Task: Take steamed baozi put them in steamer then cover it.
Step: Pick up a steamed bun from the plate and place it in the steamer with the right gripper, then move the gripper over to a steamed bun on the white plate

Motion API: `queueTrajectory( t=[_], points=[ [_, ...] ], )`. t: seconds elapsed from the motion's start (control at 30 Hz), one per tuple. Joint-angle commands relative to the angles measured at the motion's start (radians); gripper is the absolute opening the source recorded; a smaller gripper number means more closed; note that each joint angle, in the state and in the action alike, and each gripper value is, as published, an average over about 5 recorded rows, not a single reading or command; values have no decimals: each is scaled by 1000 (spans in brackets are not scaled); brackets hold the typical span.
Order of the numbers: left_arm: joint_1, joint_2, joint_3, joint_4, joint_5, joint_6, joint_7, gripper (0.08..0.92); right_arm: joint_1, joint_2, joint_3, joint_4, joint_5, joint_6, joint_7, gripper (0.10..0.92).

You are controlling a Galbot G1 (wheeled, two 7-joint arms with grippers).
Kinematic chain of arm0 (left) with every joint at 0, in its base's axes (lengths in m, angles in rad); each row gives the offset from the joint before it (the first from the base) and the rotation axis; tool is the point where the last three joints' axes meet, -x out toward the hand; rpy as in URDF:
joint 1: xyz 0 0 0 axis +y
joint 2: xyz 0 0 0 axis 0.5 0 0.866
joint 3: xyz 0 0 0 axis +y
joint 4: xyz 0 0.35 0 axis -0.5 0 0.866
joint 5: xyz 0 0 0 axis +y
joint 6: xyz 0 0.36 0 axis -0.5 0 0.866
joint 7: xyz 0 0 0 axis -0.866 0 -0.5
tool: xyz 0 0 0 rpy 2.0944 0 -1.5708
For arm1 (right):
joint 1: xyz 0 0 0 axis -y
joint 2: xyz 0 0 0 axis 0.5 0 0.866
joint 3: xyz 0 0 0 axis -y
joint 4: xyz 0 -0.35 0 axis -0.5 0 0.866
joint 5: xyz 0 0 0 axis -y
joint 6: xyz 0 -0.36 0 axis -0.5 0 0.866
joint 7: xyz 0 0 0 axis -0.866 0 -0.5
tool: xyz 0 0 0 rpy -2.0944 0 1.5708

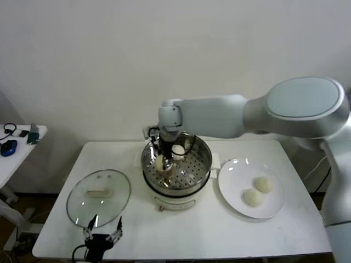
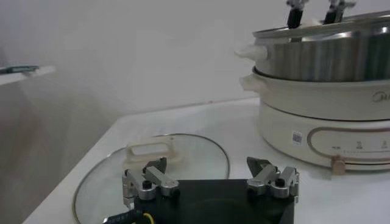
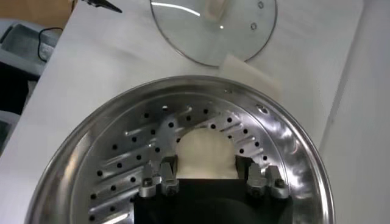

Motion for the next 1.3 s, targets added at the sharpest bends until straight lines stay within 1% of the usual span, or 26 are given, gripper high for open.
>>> queueTrajectory(
  t=[0.03, 0.17, 0.23, 0.3, 0.4, 0.5, 0.6, 0.77, 0.9, 1.0, 1.13, 1.3],
  points=[
    [1, -1, -1, -2, 0, -3, 0, 823, -79, 68, 4, -101, -29, -4, 15, 628],
    [6, -1, -1, -5, 0, -5, -2, 823, -81, 69, 6, -107, -37, 0, 18, 637],
    [8, -1, -1, -7, 0, -6, -2, 823, -75, 62, 10, -99, -39, 3, 23, 669],
    [9, -1, -1, -9, 1, -7, -3, 823, -59, 45, 18, -75, -36, 6, 24, 725],
    [12, -1, -1, -15, 2, -6, -3, 823, 2, -11, 25, 2, -25, 18, 8, 793],
    [16, 1, -2, -20, 4, -6, -3, 823, 102, -103, -3, 111, 0, 41, -35, 818],
    [20, 2, -3, -26, 4, -5, -2, 823, 221, -233, -58, 230, 24, 66, -89, 822],
    [20, 4, -1, -30, 6, -3, -1, 823, 413, -510, -194, 430, 15, 101, -149, 823],
    [14, 2, 2, -29, 6, -3, -2, 823, 491, -718, -332, 556, -92, 110, -150, 823],
    [8, -3, 3, -31, 3, -3, 0, 823, 477, -849, -398, 592, -212, 113, -134, 823],
    [1, -10, 5, -30, 3, -4, 4, 823, 364, -955, -396, 585, -335, 110, -102, 823],
    [5, -17, 5, -23, 6, -8, 3, 823, 109, -1013, -232, 514, -456, 92, -47, 823]
  ],
)
